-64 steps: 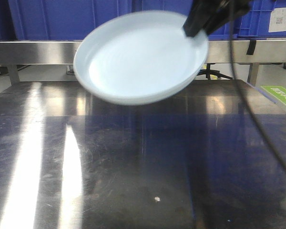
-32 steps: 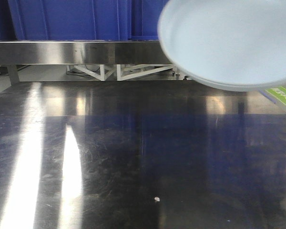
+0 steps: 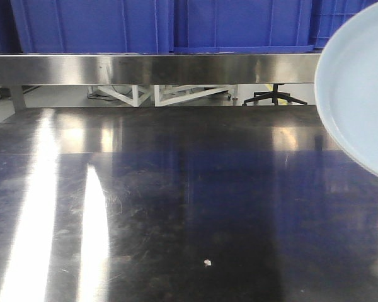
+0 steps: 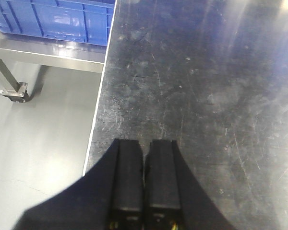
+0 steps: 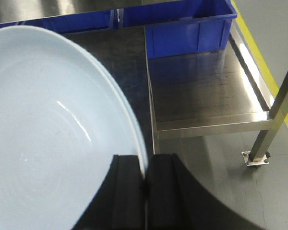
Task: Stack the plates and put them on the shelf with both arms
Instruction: 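Lift the stacked plates off the table with the right gripper, then hold the plate stack in the right gripper while driving to the bin rack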
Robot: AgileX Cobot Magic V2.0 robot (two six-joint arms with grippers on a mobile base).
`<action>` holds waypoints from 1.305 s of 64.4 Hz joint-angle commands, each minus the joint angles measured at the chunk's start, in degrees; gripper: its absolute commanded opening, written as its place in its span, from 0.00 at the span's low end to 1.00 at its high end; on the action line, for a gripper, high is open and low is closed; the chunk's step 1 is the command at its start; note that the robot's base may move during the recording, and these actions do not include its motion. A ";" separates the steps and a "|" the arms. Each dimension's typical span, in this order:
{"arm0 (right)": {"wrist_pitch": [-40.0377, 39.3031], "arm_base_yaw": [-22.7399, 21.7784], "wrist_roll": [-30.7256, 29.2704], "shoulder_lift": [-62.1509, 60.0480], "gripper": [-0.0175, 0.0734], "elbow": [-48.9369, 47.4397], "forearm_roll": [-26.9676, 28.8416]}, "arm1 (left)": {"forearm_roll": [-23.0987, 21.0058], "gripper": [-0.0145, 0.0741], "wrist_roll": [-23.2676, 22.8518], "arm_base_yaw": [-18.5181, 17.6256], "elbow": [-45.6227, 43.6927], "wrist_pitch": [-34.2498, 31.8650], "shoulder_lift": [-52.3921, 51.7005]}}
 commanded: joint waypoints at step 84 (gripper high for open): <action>-5.99 -0.29 -0.12 -1.25 0.22 -1.08 0.30 | -0.15 0.26 -0.32 0.01 -1.52 -3.98 -0.32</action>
